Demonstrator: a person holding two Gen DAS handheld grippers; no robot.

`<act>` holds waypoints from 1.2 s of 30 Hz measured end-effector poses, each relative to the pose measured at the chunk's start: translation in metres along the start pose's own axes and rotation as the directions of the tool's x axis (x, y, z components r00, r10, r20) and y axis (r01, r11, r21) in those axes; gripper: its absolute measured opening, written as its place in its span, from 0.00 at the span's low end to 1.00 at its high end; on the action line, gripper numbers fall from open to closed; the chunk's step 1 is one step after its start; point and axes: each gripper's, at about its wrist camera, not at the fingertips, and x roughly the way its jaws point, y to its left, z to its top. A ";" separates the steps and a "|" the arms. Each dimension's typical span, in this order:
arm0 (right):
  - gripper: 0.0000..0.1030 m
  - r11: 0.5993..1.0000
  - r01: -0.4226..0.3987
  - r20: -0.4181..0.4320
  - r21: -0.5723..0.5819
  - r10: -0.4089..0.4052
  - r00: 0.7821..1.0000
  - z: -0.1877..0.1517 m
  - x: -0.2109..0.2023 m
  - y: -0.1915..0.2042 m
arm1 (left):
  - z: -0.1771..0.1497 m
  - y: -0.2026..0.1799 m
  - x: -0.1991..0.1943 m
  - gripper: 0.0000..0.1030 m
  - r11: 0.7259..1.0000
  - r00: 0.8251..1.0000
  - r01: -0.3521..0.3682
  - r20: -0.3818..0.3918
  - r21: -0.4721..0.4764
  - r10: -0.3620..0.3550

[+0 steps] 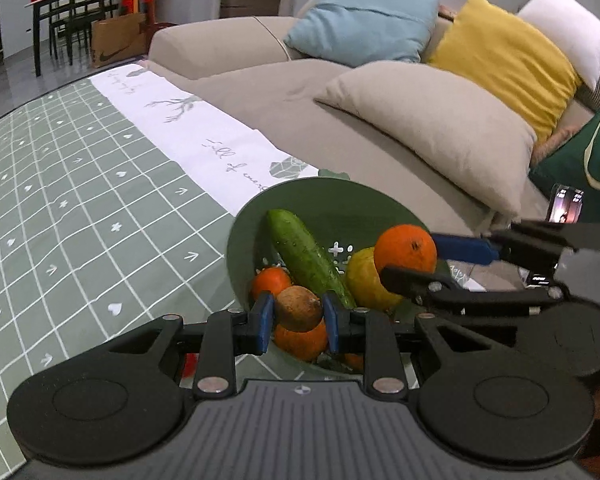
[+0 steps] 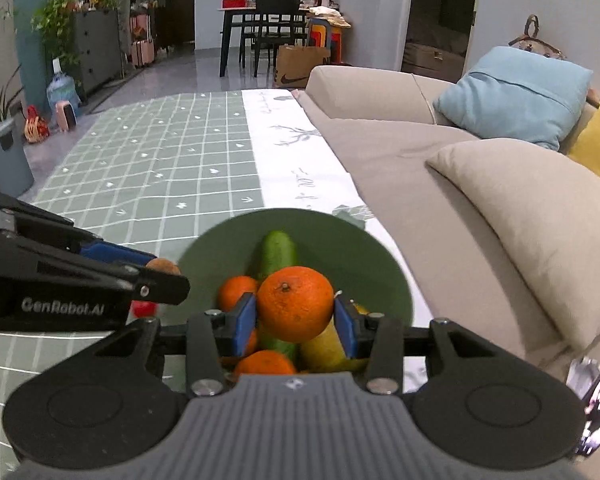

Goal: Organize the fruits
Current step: 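Carry the brown fruit and mandarin into the colander with both tools, then open both tools and withdraw them from the colander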

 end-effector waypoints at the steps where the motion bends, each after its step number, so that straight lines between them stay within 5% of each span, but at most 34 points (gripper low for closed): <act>1: 0.38 1.000 0.001 -0.007 -0.002 -0.001 1.000 0.002 0.005 -0.003 | 0.002 -0.001 0.004 0.29 1.000 1.000 0.000 -0.005 0.006 0.000; 20: 0.38 1.000 -0.007 -0.129 -0.029 0.003 0.992 0.019 0.091 -0.024 | 0.011 0.000 0.058 0.29 0.998 0.997 -0.019 -0.079 0.052 0.023; 30: 0.39 1.000 -0.003 -0.138 -0.027 -0.001 0.990 0.018 0.098 -0.024 | 0.006 -0.001 0.065 0.29 0.998 0.995 -0.015 -0.100 0.054 0.020; 36: 0.40 0.999 0.016 -0.128 -0.040 -0.021 0.992 0.019 0.088 -0.022 | 0.004 -0.003 0.058 0.53 0.998 0.996 -0.014 -0.086 0.056 0.019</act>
